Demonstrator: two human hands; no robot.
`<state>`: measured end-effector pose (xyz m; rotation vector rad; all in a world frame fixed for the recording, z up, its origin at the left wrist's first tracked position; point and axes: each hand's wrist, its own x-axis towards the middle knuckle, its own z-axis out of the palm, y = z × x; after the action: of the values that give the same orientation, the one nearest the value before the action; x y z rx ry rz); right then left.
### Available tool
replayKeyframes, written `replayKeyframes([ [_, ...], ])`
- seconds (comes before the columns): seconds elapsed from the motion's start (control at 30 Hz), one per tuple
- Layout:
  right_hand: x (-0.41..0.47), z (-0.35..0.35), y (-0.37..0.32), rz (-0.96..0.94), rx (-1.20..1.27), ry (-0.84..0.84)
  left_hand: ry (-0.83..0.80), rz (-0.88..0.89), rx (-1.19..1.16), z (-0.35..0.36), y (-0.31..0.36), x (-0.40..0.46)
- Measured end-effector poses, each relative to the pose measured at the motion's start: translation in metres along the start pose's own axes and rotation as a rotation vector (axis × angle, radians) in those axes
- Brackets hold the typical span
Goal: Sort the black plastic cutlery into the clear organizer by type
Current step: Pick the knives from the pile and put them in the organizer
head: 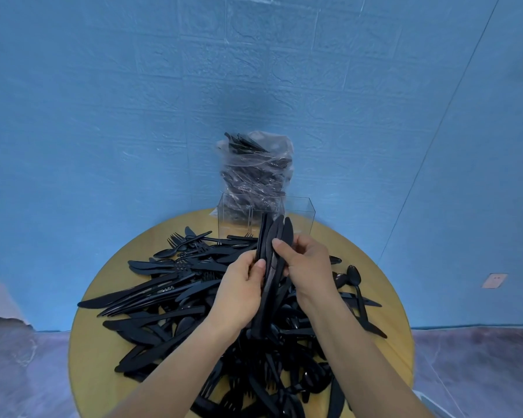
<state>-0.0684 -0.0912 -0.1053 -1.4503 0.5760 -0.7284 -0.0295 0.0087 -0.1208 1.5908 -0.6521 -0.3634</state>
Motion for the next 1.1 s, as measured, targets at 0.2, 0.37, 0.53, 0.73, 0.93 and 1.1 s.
replayKeyframes([
  [0.2, -0.003, -0.005, -0.001, -0.011, -0.094, 0.001, -0.002, 0.008, 0.025, -0.002, -0.003, 0.0],
  [0.37, -0.003, -0.007, 0.001, -0.022, -0.122, 0.026, -0.019, 0.002, -0.039, -0.004, -0.001, -0.003],
  [0.53, 0.0, -0.011, -0.001, 0.007, -0.106, 0.042, -0.028, 0.046, 0.004, -0.007, -0.004, -0.003],
  [0.73, -0.001, -0.01, -0.005, 0.111, -0.015, 0.037, -0.037, 0.024, 0.023, -0.006, -0.004, -0.003],
  [0.93, 0.001, -0.005, -0.007, 0.102, 0.031, 0.001, -0.068, 0.047, 0.08, -0.005, -0.006, -0.003],
  [1.1, 0.005, -0.007, -0.008, 0.117, -0.021, 0.055, -0.075, 0.048, 0.099, -0.007, -0.006, -0.004],
])
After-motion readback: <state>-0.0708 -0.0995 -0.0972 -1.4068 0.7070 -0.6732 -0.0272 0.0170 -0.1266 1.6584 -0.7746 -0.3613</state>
